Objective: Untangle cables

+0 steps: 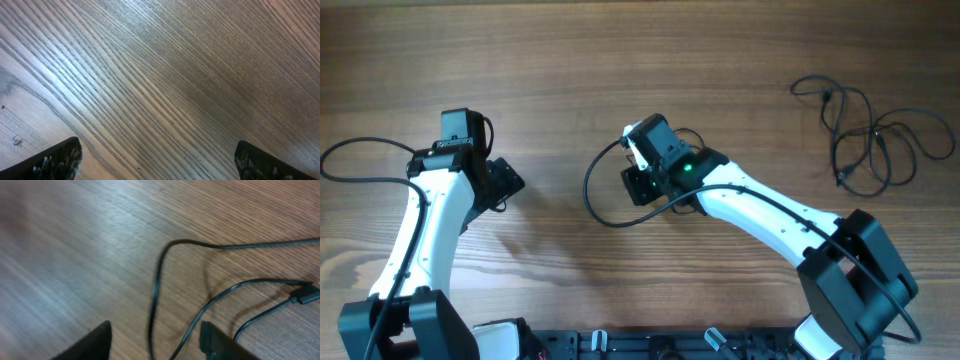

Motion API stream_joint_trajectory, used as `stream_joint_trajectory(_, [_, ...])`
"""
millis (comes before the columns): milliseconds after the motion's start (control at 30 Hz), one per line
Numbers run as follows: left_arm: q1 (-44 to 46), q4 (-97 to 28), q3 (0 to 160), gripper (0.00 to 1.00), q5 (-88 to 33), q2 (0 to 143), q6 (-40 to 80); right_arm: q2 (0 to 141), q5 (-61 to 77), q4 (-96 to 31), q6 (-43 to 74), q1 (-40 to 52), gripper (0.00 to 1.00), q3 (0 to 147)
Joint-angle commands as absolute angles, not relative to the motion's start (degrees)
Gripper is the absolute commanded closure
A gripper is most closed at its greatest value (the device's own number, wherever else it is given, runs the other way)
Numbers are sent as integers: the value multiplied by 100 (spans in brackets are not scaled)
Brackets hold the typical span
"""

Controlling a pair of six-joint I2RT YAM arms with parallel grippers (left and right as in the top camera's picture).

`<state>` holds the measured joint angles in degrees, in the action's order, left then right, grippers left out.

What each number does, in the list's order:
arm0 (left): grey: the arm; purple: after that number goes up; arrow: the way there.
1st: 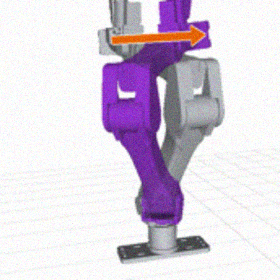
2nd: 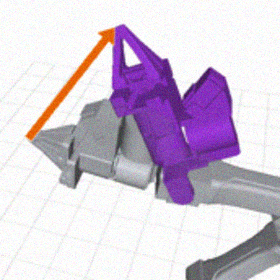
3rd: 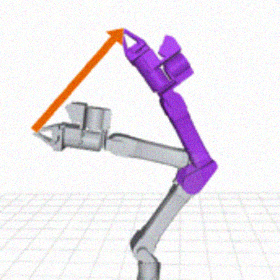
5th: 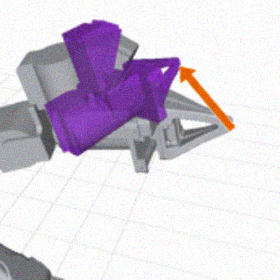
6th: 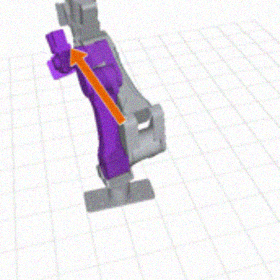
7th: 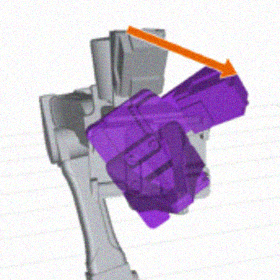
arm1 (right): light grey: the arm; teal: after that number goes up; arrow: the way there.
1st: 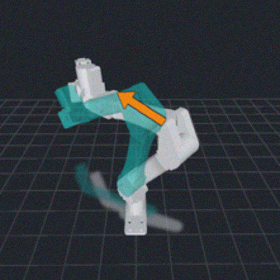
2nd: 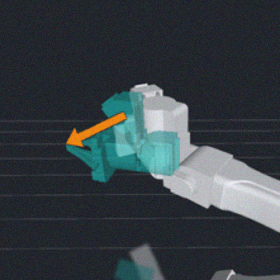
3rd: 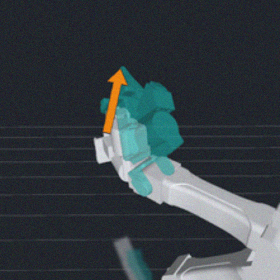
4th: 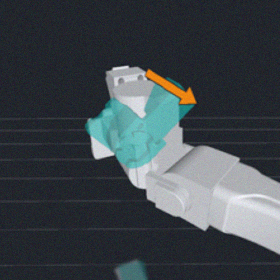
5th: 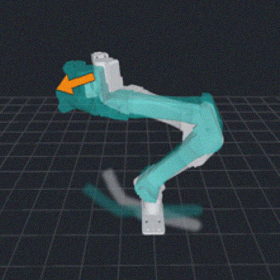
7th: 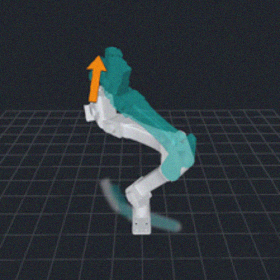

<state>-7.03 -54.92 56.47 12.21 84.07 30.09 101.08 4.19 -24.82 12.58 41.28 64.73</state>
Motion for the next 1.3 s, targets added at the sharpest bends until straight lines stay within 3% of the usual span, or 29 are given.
stream_joint_trajectory(0, [-659,-5494,5636,0,1350,8350,3046,10184,117,-2198,1699,4128,48,6163])
stream_joint_trajectory(133, [-659,-5494,5636,0,1291,8350,3046,10184,113,-1970,1876,4130,70,6040])
stream_joint_trajectory(333, [-659,-5494,5636,0,1291,8350,3046,10184,508,-1861,2014,4130,96,6040])
stream_joint_trajectory(667, [-659,-5494,5636,0,1291,8350,3046,9675,760,-2556,1940,3607,96,6882])
stream_joint_trajectory(967, [-659,-5494,5636,0,1291,8350,3046,8517,744,-3312,1520,1999,96,8764])
stream_joint_trajectory(1267, [-659,-5494,5636,0,1291,8350,3046,7609,257,-3295,1516,244,96,9096])
